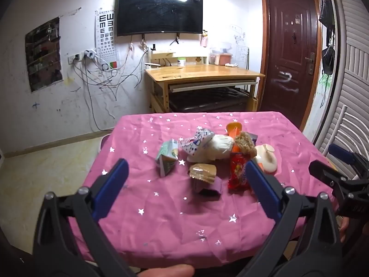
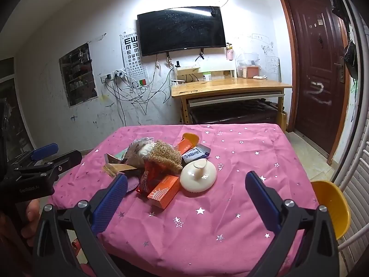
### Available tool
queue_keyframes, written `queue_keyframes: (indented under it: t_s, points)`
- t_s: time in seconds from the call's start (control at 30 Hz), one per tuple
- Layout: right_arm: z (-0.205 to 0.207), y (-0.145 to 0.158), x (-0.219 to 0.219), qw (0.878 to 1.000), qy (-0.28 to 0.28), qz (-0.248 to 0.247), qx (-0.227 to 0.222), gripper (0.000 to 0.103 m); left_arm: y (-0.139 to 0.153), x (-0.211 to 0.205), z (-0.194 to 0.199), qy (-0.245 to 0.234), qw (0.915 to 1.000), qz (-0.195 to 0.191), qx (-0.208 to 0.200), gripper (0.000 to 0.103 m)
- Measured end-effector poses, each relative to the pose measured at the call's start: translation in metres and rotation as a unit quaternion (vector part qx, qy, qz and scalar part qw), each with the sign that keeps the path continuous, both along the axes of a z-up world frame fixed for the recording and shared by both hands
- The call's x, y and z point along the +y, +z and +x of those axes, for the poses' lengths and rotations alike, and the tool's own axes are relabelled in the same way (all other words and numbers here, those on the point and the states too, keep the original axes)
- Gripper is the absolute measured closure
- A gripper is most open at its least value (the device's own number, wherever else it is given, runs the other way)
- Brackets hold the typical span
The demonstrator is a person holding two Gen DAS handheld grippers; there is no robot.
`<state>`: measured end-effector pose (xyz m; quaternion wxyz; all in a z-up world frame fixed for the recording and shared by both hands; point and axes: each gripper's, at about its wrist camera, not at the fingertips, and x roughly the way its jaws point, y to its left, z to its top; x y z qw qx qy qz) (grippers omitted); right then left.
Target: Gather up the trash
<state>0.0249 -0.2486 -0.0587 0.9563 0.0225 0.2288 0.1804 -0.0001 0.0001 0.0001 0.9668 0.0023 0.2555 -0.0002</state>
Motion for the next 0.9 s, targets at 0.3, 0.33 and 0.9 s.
queue_keyframes:
  t_s: [0.3,0.33,0.9]
  points:
    - [-0.0005,0.0005,-0.0007,1.0,0.001,0.0,0.0,0.007,0.0,0.0,0.0001,0.0,1.0,0.0,0.0,0.006]
    - [-0.0001,0.0002,-0.0003,1.0,0.0,0.0,0.0,0.007,-0.0001,-0.0001,0.0001,0.0,1.0,0.0,0.0,0.006]
    - [-0.002,0.0002,-0.0002,1.0,0.001,-0.001,0.0,0.007,-0.0001,-0.0002,0.0001,0.0,1.0,0.002,0.0,0.006]
